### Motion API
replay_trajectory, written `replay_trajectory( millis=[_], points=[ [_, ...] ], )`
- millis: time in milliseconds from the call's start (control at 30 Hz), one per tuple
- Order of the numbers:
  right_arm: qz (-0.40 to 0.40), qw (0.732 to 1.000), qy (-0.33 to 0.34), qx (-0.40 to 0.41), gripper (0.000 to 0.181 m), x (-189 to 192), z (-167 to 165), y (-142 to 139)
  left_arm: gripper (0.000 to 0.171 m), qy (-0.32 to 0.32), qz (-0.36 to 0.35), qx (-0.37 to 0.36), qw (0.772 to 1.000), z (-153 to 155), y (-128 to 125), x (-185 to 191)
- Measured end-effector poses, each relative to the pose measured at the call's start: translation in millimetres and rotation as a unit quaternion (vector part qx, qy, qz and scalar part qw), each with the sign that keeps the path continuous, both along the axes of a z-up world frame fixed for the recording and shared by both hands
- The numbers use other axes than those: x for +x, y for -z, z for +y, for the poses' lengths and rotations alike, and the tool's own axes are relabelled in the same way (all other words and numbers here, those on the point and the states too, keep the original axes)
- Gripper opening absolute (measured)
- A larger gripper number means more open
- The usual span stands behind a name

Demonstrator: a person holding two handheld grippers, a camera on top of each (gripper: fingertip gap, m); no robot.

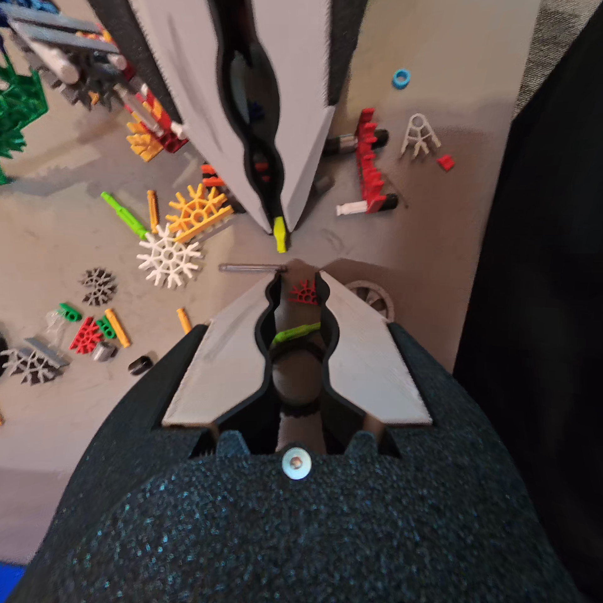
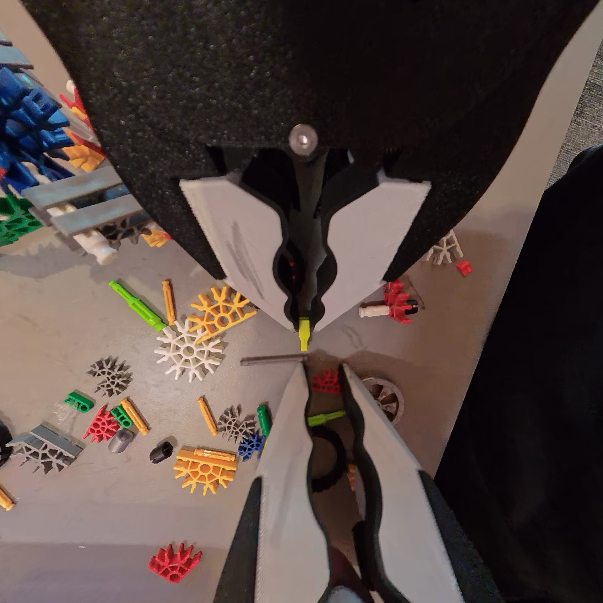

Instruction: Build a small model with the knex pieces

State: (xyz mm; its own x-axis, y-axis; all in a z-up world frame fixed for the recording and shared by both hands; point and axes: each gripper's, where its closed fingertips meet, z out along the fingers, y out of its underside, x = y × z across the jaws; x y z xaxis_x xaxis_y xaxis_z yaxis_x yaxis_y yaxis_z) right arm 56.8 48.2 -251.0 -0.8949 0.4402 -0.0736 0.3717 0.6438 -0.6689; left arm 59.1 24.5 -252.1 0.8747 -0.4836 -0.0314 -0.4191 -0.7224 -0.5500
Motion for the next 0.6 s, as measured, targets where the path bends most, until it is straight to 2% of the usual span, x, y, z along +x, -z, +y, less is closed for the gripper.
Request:
replay_trajectory(
  millis=[100,300,400,600],
  points=[
    [0.002,1.0,0.001,0.004,0.005,-1,2,0,0.022,0.015,-0.004,0.008,1.0,2,0,9],
    [0.003,1.0,0.004,0.006,0.005,-3,5,0,0.031,-0.037,0.029,0.038,0.998,11,-7,-21],
    [0.003,1.0,0.003,0.007,0.005,-3,5,0,0.035,-0.023,0.057,0.046,0.997,13,-3,-26],
    [0.002,1.0,0.004,0.004,0.005,-3,5,0,0.045,-0.019,0.03,0.041,0.999,15,-3,-23]
  ],
)
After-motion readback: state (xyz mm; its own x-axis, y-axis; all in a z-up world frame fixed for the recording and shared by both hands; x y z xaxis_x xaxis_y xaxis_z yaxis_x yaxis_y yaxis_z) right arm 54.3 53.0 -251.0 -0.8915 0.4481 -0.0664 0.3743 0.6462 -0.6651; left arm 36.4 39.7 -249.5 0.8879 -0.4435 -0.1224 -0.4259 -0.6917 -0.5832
